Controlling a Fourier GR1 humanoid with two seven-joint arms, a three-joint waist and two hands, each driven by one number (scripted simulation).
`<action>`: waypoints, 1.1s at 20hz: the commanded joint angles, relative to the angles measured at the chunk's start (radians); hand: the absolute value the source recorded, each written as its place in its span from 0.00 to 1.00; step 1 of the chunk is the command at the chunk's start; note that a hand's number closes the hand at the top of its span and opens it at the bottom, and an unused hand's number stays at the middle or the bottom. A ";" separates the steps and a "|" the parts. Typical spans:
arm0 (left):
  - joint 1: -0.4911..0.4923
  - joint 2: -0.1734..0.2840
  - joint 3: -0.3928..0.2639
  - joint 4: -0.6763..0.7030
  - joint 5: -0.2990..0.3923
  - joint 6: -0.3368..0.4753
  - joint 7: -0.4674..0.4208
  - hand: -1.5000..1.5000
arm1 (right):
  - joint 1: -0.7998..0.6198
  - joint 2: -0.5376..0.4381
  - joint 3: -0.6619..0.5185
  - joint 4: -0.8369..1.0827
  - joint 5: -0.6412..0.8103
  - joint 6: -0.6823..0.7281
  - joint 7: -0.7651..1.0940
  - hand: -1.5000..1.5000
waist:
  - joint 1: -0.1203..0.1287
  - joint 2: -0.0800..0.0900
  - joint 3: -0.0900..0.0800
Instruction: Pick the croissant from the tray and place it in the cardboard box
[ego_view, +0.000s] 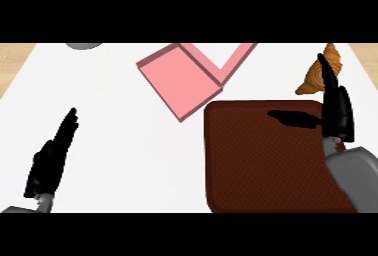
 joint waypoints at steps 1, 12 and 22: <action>0.024 -0.017 -0.001 0.023 -0.002 0.000 -0.019 0.50 | -0.032 -0.150 0.071 -0.048 0.078 0.183 0.220 0.00 | -0.007 -0.004 -0.002; -0.031 -0.016 0.017 0.009 -0.007 -0.030 0.010 0.50 | -0.169 -0.162 0.218 -0.163 -0.081 0.734 0.701 0.00 | 0.013 0.004 0.002; -0.016 -0.094 0.028 0.061 -0.079 -0.033 -0.026 0.50 | -0.191 -0.002 0.208 -0.134 0.044 0.761 0.866 0.00 | 0.011 0.006 0.004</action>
